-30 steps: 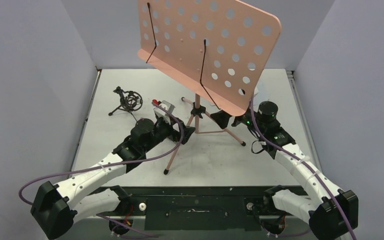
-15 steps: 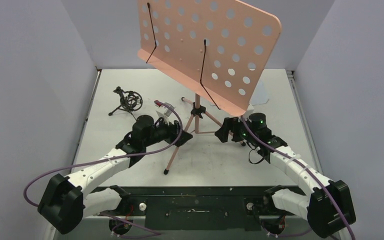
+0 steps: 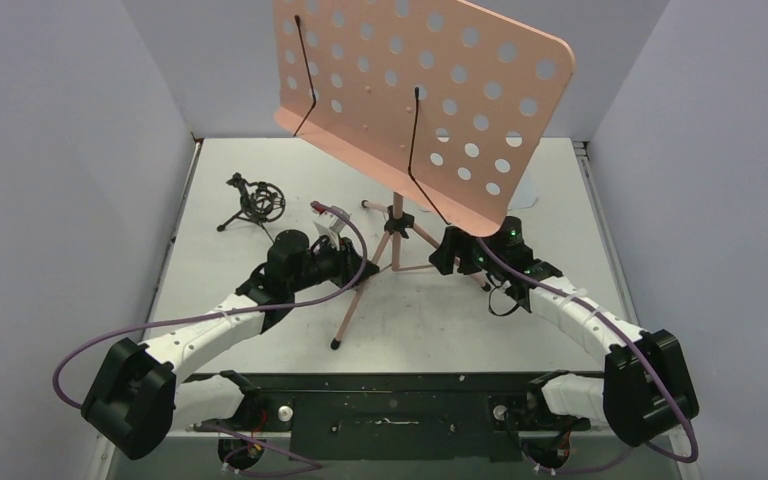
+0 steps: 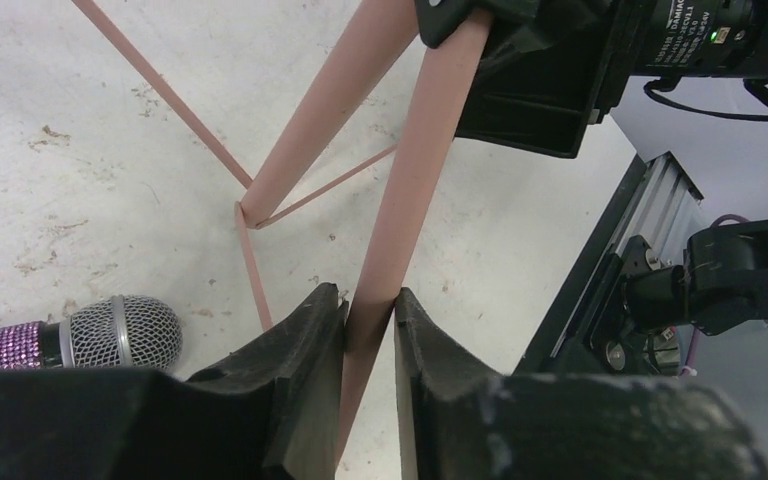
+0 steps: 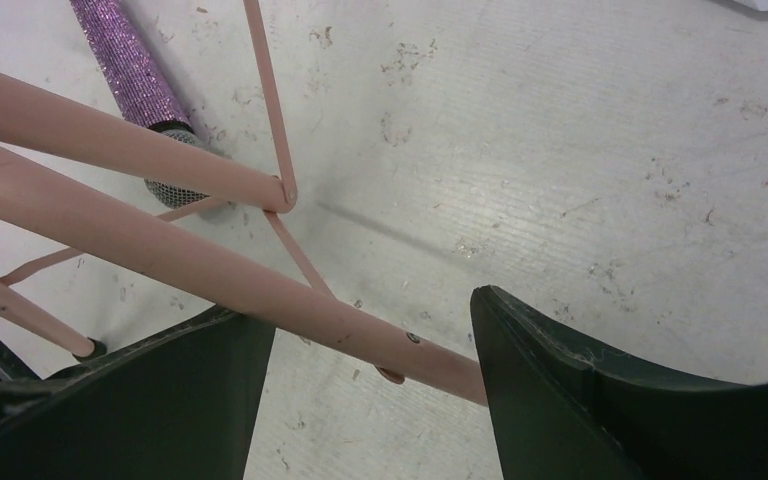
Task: Set up the instrument practice props
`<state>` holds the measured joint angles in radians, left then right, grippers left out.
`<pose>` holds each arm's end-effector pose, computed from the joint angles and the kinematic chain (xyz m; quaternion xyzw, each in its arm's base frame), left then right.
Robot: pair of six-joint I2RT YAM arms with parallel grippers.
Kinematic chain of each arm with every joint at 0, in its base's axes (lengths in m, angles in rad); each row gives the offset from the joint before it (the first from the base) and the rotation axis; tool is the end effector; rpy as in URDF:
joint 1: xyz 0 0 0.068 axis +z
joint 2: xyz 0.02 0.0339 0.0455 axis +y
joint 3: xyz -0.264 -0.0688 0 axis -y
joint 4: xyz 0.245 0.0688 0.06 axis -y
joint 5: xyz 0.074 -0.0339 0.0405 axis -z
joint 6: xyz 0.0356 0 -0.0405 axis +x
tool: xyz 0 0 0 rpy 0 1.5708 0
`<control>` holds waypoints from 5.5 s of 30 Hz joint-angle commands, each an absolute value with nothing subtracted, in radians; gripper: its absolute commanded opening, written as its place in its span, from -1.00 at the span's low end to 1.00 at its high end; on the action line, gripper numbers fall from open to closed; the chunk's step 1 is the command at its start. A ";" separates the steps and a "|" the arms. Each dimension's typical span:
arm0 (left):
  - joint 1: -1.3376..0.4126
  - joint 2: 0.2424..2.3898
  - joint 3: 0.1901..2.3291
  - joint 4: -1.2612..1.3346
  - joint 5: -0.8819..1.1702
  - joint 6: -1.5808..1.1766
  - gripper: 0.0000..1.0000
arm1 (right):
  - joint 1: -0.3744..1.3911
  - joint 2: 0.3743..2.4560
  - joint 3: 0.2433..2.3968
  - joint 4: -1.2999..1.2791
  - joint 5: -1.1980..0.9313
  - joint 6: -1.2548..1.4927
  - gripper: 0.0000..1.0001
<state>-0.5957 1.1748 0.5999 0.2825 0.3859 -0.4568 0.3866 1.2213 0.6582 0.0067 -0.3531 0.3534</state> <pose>0.2067 -0.1563 0.2434 0.1688 0.7778 -0.4272 0.4290 0.2362 0.1094 0.2248 -0.0996 0.8590 0.3161 0.3903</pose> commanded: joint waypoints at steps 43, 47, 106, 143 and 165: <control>-0.815 1.283 0.598 0.610 0.357 -0.575 -1.00 | 0.386 1.546 0.960 0.140 -0.437 0.316 0.42; -0.840 1.309 0.611 0.617 0.346 -0.580 -1.00 | 0.386 1.563 0.962 0.149 -0.448 0.323 0.43; -0.367 0.809 0.316 0.619 0.261 -0.728 0.93 | -0.156 1.483 0.666 0.418 -0.418 0.756 0.79; -0.364 0.646 0.481 0.169 0.166 -0.425 0.93 | -0.296 2.025 1.059 0.340 -0.331 0.825 0.26; -0.364 0.709 0.469 0.257 0.271 -0.443 0.93 | -0.249 2.142 1.189 0.259 -0.308 0.872 -0.65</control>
